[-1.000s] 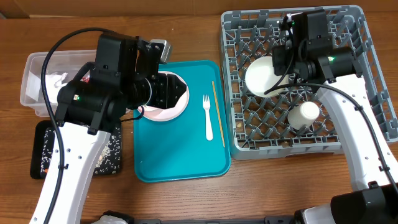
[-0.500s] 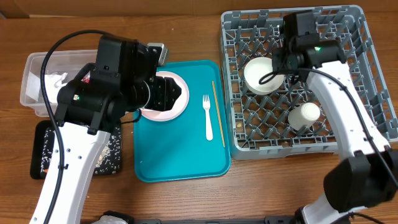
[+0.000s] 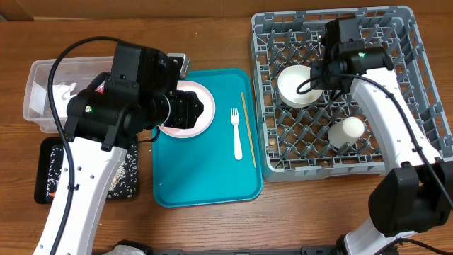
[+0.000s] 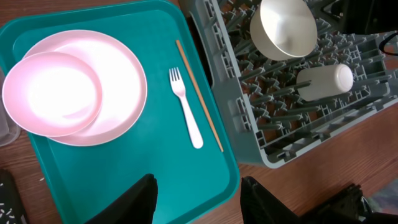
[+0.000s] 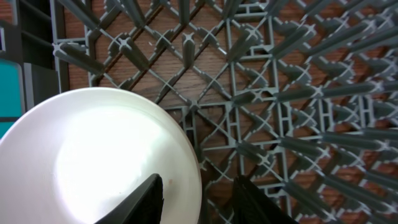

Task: Sort waste into correct bins and load items into the dishwasher
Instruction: 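Lower the white bowl into the rack with the right gripper and release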

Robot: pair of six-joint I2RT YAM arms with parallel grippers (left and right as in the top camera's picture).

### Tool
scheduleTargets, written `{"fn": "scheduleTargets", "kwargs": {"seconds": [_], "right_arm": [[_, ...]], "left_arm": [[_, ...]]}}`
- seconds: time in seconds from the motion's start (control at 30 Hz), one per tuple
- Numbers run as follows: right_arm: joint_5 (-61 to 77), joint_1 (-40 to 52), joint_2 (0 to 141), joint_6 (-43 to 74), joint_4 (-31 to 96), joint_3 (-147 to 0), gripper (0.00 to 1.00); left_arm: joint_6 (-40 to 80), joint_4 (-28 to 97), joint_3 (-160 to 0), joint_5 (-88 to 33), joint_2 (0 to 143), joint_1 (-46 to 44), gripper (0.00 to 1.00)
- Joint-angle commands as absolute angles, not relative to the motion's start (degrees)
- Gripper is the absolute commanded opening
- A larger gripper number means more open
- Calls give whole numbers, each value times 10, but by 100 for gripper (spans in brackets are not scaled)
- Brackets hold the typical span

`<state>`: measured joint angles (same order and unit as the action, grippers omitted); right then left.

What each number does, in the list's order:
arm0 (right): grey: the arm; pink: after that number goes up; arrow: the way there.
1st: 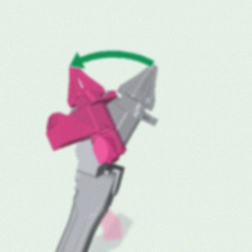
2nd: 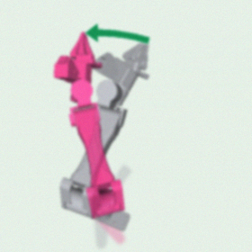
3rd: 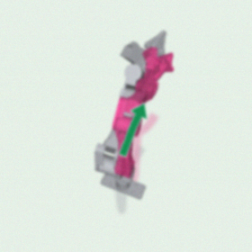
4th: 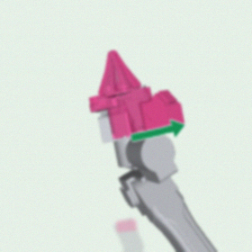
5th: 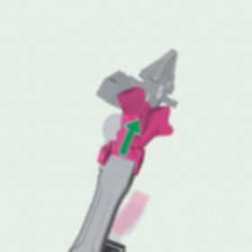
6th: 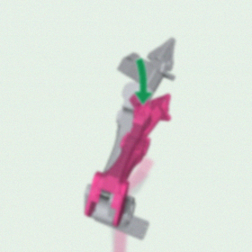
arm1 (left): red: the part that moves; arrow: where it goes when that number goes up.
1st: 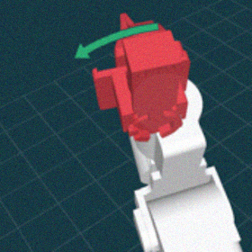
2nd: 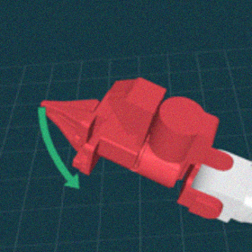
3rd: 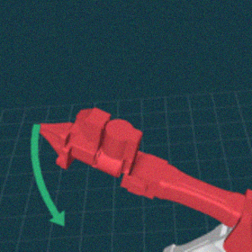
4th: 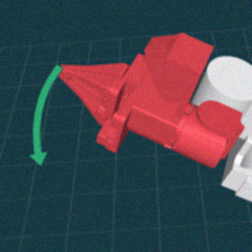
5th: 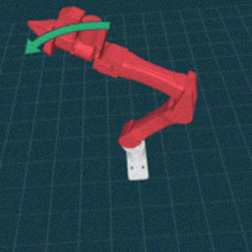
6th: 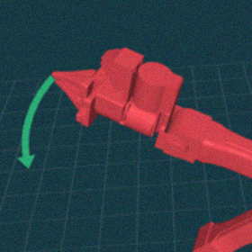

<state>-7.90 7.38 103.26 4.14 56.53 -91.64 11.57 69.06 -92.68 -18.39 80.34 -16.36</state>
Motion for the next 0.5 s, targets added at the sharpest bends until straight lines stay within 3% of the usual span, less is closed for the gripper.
{"fn": "scheduleTargets", "kwargs": {"seconds": [0.0, 0.47], "right_arm": [[-41, 70, 1030, 47, 550, -893, 40], [-10, 70, 1030, 47, 498, -835, 39]], "left_arm": [[103, 691, -934, -178, 807, -162, 46], [103, 690, -934, -178, 807, -162, 46]]}}
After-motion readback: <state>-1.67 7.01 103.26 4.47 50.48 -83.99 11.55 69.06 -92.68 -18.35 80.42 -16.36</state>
